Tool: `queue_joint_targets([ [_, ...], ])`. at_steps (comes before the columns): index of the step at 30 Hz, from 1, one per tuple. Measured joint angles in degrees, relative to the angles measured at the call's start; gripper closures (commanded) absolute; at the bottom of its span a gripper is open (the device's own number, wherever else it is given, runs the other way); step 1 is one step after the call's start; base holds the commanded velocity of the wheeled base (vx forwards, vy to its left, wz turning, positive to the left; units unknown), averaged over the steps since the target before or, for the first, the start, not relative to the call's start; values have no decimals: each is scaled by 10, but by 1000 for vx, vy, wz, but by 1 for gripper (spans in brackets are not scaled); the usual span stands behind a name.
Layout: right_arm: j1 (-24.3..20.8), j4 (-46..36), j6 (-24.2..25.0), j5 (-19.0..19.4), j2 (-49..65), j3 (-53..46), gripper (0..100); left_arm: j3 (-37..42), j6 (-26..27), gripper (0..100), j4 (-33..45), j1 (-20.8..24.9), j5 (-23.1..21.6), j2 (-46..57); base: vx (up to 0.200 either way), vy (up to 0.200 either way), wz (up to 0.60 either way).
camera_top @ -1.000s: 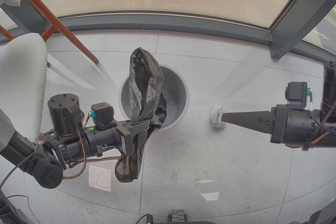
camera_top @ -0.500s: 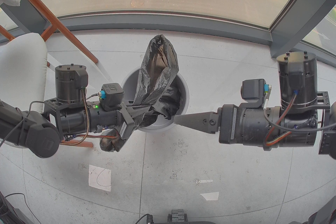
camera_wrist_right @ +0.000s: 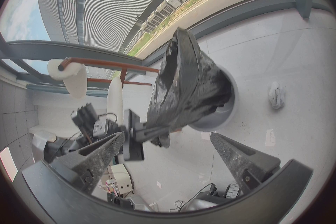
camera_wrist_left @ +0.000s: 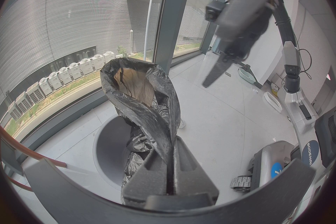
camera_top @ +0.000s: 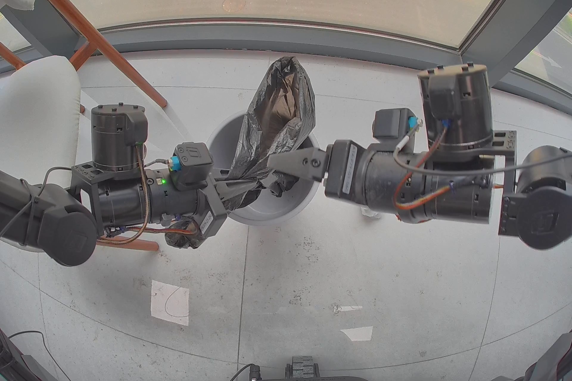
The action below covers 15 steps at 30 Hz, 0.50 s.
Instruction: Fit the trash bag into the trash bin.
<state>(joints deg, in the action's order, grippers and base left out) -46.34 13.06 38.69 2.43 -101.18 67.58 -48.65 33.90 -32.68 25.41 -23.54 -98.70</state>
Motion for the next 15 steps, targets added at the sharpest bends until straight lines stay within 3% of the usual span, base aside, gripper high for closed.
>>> queue_joint_targets([
  [15, 44, -4, -4, -12, -99, 140, 0, 37, -3, 100, -21, 3, 1, 23, 0, 0, 0],
])
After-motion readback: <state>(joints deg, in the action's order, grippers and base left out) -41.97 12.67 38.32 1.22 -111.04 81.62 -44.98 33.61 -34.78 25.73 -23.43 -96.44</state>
